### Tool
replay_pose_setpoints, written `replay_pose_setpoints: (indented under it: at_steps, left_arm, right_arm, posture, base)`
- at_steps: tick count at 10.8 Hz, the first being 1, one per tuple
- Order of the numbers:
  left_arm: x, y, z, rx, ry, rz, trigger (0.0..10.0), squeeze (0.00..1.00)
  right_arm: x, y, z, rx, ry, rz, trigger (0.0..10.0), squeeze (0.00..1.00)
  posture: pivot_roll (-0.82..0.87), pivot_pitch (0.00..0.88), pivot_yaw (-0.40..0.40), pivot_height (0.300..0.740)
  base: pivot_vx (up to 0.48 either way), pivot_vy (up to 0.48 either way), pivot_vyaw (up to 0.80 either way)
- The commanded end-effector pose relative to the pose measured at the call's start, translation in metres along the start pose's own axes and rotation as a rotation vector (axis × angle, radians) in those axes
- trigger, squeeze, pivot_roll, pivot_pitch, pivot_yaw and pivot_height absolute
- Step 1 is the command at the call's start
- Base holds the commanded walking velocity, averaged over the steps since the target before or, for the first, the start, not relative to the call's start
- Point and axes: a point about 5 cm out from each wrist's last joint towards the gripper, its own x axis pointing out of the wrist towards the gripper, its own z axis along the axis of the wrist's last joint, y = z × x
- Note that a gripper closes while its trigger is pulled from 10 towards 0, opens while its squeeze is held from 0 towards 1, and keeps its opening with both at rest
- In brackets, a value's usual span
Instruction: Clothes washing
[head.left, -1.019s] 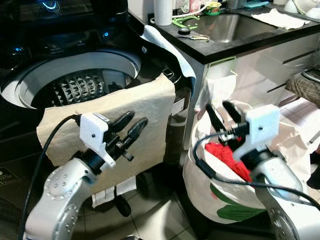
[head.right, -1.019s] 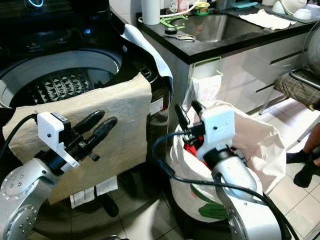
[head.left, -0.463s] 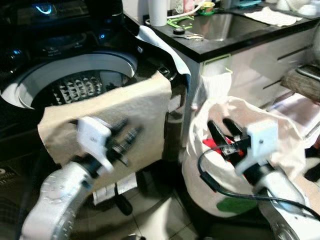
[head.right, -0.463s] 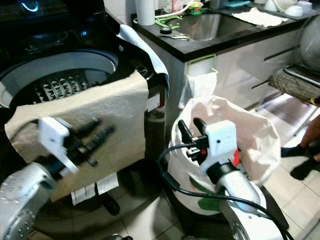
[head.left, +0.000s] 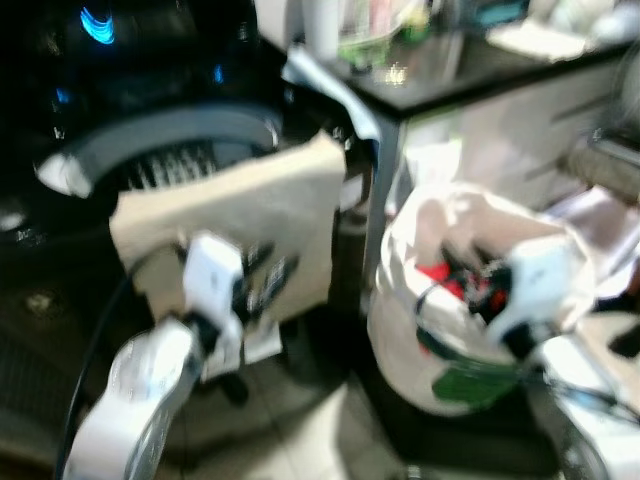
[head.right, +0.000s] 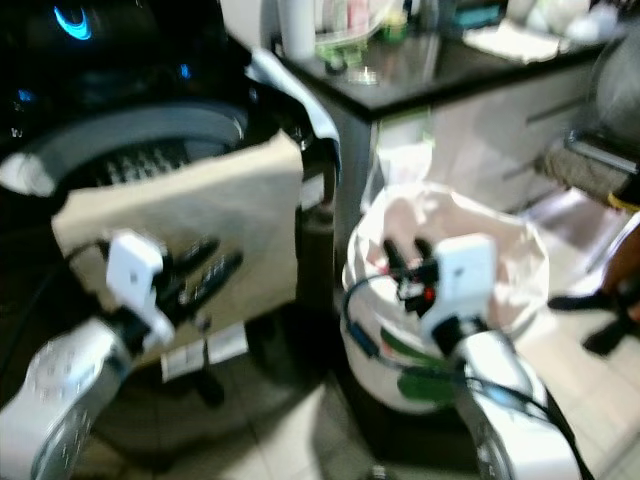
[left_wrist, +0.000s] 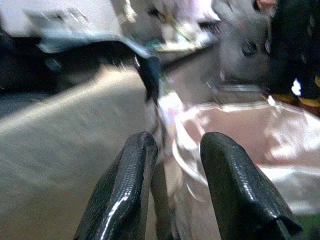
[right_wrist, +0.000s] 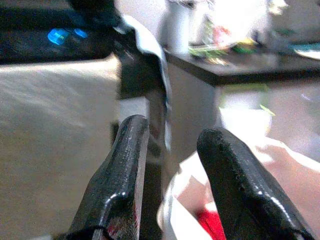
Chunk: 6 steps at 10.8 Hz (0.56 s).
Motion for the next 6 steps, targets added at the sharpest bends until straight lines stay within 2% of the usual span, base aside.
replay_pose_setpoints:
  at_steps: [1, 4, 6]
  left_arm:
    - [-0.001, 0.002, -0.002, -0.014, 0.030, 0.033, 10.0, 0.00]
    - [0.008, 0.004, 0.001, 0.089, 0.030, 0.074, 10.0, 0.00]
    - [0.008, 0.006, 0.003, 0.042, 0.038, 0.011, 10.0, 0.00]
  right_arm:
    - [0.004, 0.002, 0.008, 0.020, -0.043, -0.011, 10.0, 0.00]
    - [0.001, 0.006, 0.009, 0.053, -0.078, -0.053, 10.0, 0.00]
    - [0.001, 0.015, 0.006, 0.044, -0.070, -0.101, 10.0, 0.00]
  posture:
    - [-0.04, 0.031, 0.115, 0.740]
    - [-0.04, 0.040, 0.146, 0.740]
    - [-0.03, 0.050, 0.164, 0.740]
  base:
    - [0.000, 0.000, 0.00]
    - [0.000, 0.000, 0.00]
    - [0.000, 0.000, 0.00]
